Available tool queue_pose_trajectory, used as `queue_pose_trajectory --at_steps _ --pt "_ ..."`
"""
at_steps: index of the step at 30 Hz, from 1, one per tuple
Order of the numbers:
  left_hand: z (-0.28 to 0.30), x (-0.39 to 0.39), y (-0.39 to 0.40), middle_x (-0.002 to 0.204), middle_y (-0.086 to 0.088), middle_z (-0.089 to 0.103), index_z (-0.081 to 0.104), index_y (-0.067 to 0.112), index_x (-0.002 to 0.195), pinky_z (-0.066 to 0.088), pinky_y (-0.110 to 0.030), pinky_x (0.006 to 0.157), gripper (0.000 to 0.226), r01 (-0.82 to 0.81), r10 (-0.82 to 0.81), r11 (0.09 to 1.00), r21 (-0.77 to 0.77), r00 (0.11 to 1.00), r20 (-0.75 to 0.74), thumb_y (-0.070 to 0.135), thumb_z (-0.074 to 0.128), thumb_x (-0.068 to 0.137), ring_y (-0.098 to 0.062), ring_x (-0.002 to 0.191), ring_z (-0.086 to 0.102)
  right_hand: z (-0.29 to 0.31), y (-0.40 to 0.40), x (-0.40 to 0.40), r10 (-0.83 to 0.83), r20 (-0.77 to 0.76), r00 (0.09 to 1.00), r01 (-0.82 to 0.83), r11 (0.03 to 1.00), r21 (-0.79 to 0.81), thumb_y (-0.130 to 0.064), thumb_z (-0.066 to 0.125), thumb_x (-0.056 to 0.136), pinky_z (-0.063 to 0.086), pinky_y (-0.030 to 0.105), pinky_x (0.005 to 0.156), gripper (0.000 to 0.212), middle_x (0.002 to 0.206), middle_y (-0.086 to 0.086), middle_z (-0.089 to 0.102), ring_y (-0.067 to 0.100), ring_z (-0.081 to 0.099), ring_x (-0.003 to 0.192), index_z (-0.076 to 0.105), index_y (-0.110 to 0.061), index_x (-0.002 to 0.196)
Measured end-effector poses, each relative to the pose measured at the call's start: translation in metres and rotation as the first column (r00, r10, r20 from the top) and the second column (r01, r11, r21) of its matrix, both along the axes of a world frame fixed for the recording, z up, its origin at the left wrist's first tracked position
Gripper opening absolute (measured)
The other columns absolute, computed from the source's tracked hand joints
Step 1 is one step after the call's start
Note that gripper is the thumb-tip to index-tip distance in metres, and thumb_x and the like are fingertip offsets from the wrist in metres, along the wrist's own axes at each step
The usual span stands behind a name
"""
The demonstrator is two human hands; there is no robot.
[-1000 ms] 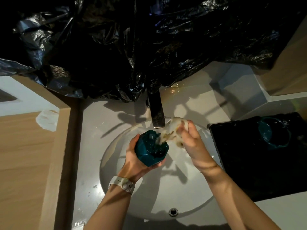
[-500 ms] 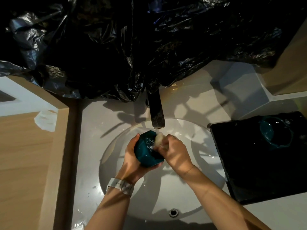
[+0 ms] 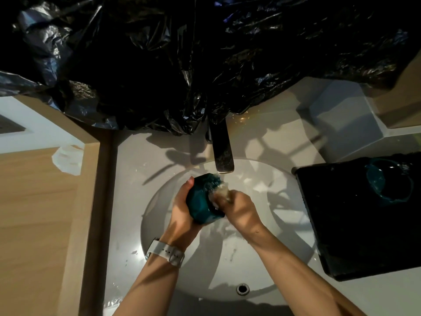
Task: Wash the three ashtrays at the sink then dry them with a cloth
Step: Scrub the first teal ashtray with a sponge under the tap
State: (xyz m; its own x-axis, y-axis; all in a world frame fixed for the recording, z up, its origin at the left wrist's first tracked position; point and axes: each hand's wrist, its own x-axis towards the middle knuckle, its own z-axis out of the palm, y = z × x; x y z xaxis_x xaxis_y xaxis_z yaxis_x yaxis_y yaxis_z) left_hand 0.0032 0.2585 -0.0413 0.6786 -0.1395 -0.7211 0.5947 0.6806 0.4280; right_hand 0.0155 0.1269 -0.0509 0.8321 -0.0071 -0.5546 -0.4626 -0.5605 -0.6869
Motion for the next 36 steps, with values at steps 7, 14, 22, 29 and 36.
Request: queue_pose_trajectory --at_steps 7,14,22,29,36 --pt "0.011 0.013 -0.007 0.120 -0.021 0.068 0.063 0.006 0.123 0.039 -0.063 0.105 0.051 -0.028 0.033 0.997 -0.065 0.997 0.070 0.044 0.039 0.098 -0.038 0.109 0.064 0.008 0.006 0.021 0.135 0.131 0.982 -0.098 0.960 -0.261 -0.039 0.058 0.092 0.046 0.029 0.081 0.037 0.103 0.013 0.068 0.030 0.065 0.095 0.066 -0.007 0.109" --pt "-0.005 -0.004 -0.003 0.130 -0.024 0.062 0.061 0.005 0.127 0.042 -0.062 0.103 0.050 0.007 -0.011 0.999 0.035 0.992 0.123 0.040 0.042 0.096 -0.041 0.120 0.059 -0.003 -0.008 0.009 -0.007 -0.099 0.995 0.007 1.000 0.001 -0.031 0.069 0.086 0.039 0.017 0.044 0.018 0.065 0.001 0.061 0.014 0.056 0.051 0.066 -0.013 0.087" --pt "-0.012 0.020 0.022 0.113 -0.012 0.068 0.067 0.024 0.103 0.056 -0.050 0.086 0.038 0.268 -0.383 0.785 0.559 0.919 0.096 0.046 0.079 0.074 -0.029 0.101 0.066 0.020 -0.015 0.027 0.478 0.173 0.861 -0.361 0.815 -0.453 -0.031 0.052 0.092 0.034 0.025 0.073 0.026 0.106 0.009 0.064 0.029 0.060 0.100 0.059 -0.013 0.109" --pt "-0.026 0.027 -0.002 0.089 0.001 0.069 0.065 0.023 0.089 0.052 -0.038 0.089 0.013 0.070 -0.261 0.657 0.751 0.955 0.139 0.036 0.064 0.094 -0.024 0.090 0.065 0.010 -0.018 0.019 0.206 0.010 0.979 -0.197 0.952 -0.235 -0.049 0.057 0.089 0.045 0.032 0.075 0.037 0.101 0.009 0.068 0.029 0.063 0.092 0.063 -0.014 0.101" --pt "-0.026 -0.003 -0.015 0.096 0.008 0.074 0.068 0.026 0.102 0.051 -0.023 0.081 0.021 0.011 -0.277 0.617 0.787 0.939 0.205 0.044 0.059 0.096 -0.010 0.093 0.069 -0.005 -0.014 0.018 0.210 0.018 0.978 -0.187 0.904 -0.384 -0.046 0.056 0.090 0.045 0.032 0.077 0.036 0.105 0.009 0.065 0.031 0.062 0.097 0.059 -0.012 0.102"
